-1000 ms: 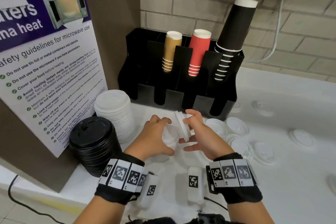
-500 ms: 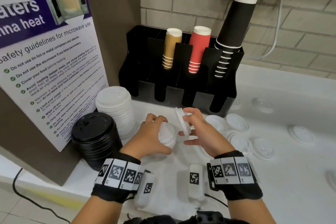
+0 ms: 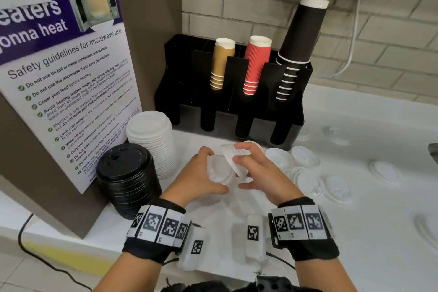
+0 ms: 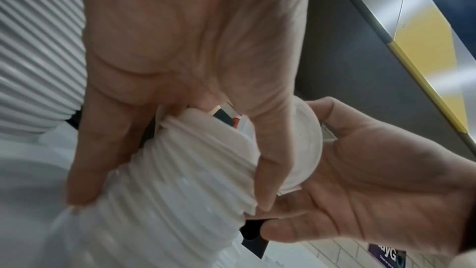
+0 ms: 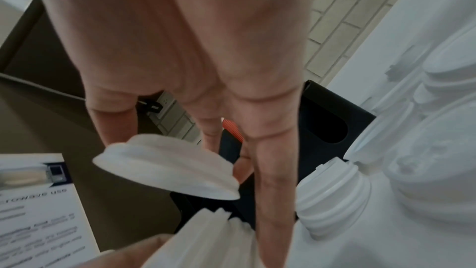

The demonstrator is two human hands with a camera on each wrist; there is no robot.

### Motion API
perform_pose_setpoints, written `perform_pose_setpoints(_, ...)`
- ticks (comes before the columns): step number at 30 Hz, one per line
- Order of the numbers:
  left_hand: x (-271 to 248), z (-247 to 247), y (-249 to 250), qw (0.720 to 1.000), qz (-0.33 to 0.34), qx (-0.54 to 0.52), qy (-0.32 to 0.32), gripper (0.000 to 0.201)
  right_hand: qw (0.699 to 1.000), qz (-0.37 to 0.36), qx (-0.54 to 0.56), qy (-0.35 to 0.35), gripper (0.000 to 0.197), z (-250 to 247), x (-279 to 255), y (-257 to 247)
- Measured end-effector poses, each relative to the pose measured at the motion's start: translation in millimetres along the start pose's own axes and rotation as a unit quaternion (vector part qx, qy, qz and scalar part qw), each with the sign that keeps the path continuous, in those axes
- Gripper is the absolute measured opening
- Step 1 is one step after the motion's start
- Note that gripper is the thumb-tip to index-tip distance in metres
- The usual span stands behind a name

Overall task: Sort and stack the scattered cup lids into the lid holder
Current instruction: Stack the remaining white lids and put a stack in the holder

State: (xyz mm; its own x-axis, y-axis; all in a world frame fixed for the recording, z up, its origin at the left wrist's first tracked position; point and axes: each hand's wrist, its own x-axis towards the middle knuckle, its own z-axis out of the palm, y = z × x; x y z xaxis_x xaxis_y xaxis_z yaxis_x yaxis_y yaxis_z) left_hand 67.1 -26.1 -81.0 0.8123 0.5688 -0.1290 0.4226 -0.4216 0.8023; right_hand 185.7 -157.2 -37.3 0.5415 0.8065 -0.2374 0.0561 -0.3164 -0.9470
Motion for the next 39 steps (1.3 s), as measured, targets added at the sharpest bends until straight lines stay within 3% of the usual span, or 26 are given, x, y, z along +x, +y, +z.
perform_pose_setpoints(7,0.6,5.2,0.9,0.999,0.028,0.014,0.028,0.081,0.989,-0.081,-0.127,0.012,0.029,6.3,1.3,6.0)
perform_pose_setpoints(12,0.4,6.3,0.2,0.996,-0.001,-0.072,0.057,0.122,0.957,-0.147,-0.249,0.006,0.039,11.2,4.3,7.3)
perform_pose_setpoints(14,-0.4,6.8,0.3,0.996,-0.005,-0.072,0.058,0.117,0.944,-0.165,-0.287,0.003,0.041,14.1,4.2,5.6)
perform_pose_setpoints(17,0.4,6.5,-0.4,0.996,-0.008,-0.054,0.070,0.086,0.927,-0.174,-0.333,-0.008,0.042,18.1,5.2,2.5)
perform_pose_setpoints(19,0.3,5.8,-1.0,0.997,-0.011,-0.046,0.066,0.078,0.922,-0.169,-0.349,-0.016,0.043,19.6,5.9,1.7)
perform_pose_setpoints(26,-2.6,2.5,-0.1,0.999,0.008,-0.022,0.043,0.097,0.938,-0.169,-0.302,-0.011,0.046,13.3,12.0,6.2)
perform_pose_setpoints(31,-2.8,-2.9,1.9,1.000,0.016,0.008,0.004,0.083,0.959,-0.149,-0.233,-0.068,0.031,-0.5,23.7,1.8)
perform_pose_setpoints(33,-2.6,-3.4,3.4,0.999,0.018,0.024,0.010,0.082,0.967,-0.118,-0.226,-0.009,0.023,-18.3,38.3,-4.2)
perform_pose_setpoints(35,-2.1,-4.0,4.8,0.999,0.019,0.041,0.021,0.082,0.942,-0.059,-0.324,0.058,0.034,-37.5,55.9,-8.9)
perform_pose_setpoints(39,-1.7,-8.7,6.5,0.998,0.017,0.052,0.020,0.095,0.884,0.077,-0.460,0.027,0.069,-49.2,80.2,-8.8)
